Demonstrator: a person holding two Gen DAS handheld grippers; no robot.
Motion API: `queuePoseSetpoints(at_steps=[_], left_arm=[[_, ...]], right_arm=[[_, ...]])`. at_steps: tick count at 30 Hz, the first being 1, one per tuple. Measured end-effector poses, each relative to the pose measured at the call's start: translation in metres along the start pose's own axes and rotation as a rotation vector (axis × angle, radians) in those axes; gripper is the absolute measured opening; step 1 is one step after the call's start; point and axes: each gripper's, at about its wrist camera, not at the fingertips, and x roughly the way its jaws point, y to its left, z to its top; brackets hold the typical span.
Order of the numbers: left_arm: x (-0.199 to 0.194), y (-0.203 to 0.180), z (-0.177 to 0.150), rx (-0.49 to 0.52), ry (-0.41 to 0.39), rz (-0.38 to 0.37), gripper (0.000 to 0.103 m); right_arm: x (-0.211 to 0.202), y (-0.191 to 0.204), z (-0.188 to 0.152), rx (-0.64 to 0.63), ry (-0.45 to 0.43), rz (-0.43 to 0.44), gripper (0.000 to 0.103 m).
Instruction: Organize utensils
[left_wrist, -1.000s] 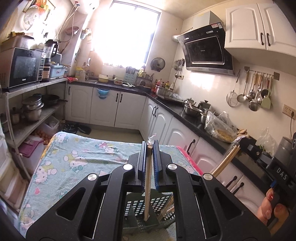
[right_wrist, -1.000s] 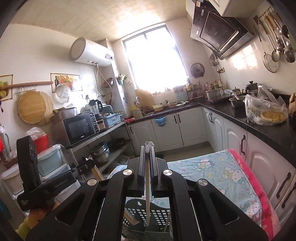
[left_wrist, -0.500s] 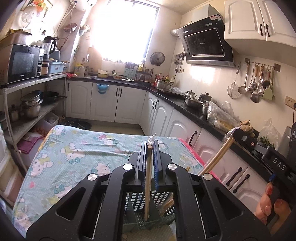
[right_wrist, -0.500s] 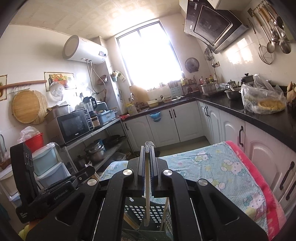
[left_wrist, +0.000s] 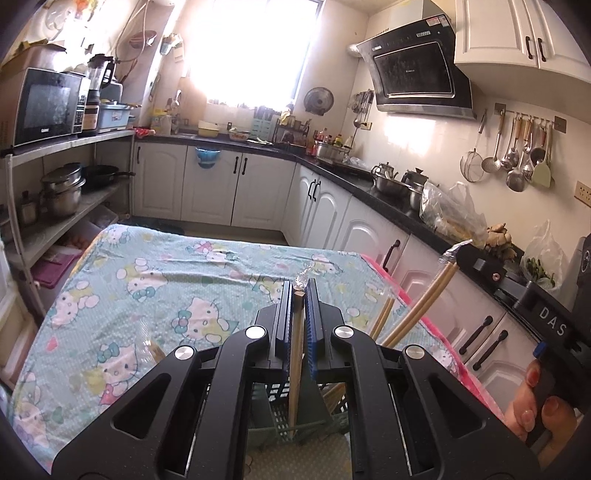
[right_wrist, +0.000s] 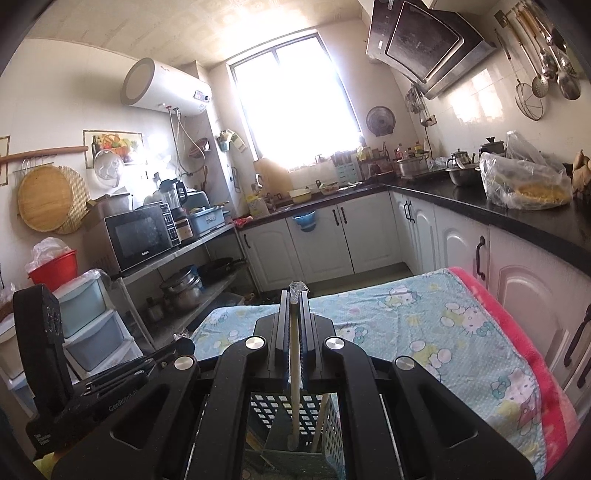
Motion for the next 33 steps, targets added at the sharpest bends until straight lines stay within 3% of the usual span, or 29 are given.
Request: queuePoseSetpoints(at_steps=[10,19,23,25,33], left_arm=[[0.0,0.0,-0.012,-0.002,-0.022,0.01,0.004],[0.014,0.002,-0.014,-0.012,0.013,0.027,0.004],[0.017,0.004,-0.013,-0.016,0.035,0.042,0.021],[0.018,0.006,-0.014,-0.02,0.046,0.047,0.024],[0.012,0.01,-0.015,-0.033,0.056,0.045,0.043]], right_arm=[[0.01,-0.007,-0.017,0.031,0.014,-0.009,0.005],[0.019,-0.014,-0.027,0.06,0.062,-0.024,0.006],[0.02,-0.018,-0.031,0.077,0.087,-0.036,0.008],[0.019,-0.021,-0.033,0.089,0.094,-0.045,0.016],[0.014,-0.028,-0.035,0.114,0.109,-0.055,0.029]])
